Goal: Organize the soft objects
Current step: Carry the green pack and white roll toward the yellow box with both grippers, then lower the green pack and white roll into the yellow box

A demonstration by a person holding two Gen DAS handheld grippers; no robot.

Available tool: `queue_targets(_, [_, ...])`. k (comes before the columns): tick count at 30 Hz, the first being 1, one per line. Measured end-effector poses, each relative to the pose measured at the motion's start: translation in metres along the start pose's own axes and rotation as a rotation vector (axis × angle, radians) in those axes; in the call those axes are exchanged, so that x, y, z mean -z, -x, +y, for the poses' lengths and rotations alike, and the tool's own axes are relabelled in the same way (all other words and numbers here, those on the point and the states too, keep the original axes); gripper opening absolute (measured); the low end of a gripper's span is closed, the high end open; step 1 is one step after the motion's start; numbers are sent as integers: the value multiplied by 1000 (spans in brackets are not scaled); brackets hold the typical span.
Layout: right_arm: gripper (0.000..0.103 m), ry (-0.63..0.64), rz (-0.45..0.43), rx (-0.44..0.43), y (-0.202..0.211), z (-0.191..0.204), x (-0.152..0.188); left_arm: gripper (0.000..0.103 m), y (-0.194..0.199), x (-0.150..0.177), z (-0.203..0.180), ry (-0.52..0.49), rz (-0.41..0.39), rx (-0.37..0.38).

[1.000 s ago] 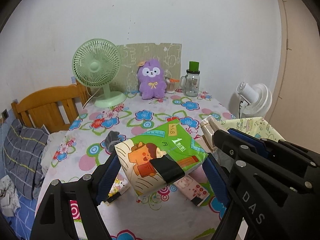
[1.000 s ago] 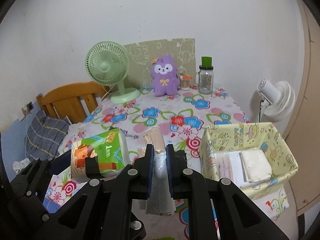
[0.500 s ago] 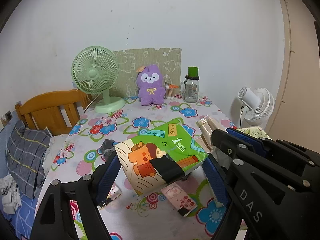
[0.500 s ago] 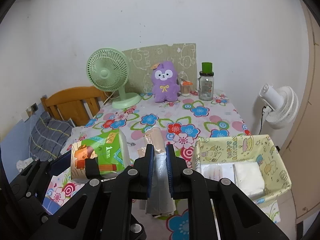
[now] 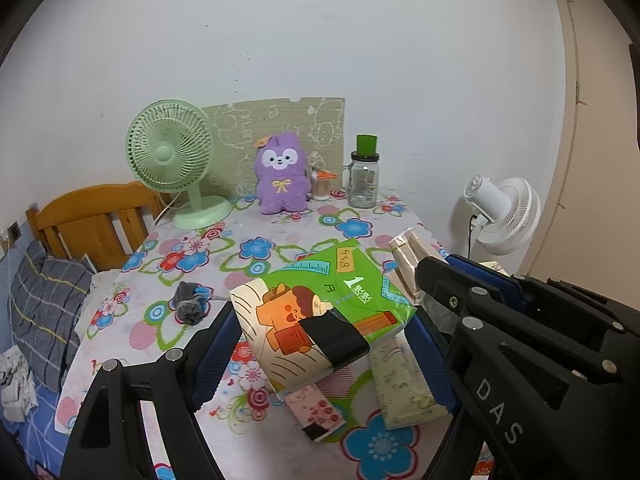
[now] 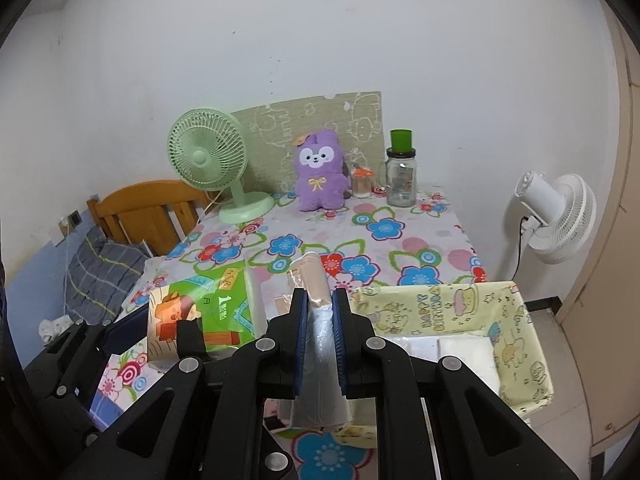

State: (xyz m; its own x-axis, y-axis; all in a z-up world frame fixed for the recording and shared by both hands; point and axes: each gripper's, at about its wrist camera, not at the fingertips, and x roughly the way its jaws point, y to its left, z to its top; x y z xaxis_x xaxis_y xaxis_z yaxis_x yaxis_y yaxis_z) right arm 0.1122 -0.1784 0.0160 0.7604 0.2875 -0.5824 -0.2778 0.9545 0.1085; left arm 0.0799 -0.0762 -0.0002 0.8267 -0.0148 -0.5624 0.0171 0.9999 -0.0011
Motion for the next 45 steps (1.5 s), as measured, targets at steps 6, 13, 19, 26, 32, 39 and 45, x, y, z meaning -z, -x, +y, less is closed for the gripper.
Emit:
queue_targets(6, [15,-16,-7,13,6,-19,1,84,-2,-2,-19,-17,-1,15])
queue_targets(13, [15,-32,-11,29,8,-38,2,84,-9,-5,-37,-37,0,35])
queue_targets(19, [15,-52,-1,46,1,-57,3,84,-23,-6,-54,-49,15,55])
queue_targets(26, [15,-85,14,85,-9,-83,6,84,-41,-7,-75,-78,34,100])
queue_targets(32, [15,-108,28,112,-18,-101,8,84,-57,-8,-89,-95,51,128])
queue_targets(39, [15,-126,53,129,-32,-116,12,84,-77,-7,-99,-110,83,147])
queue_targets(45, [15,-151,84,143,-45,-130,19,86,-96,0,-109,-138,128,152])
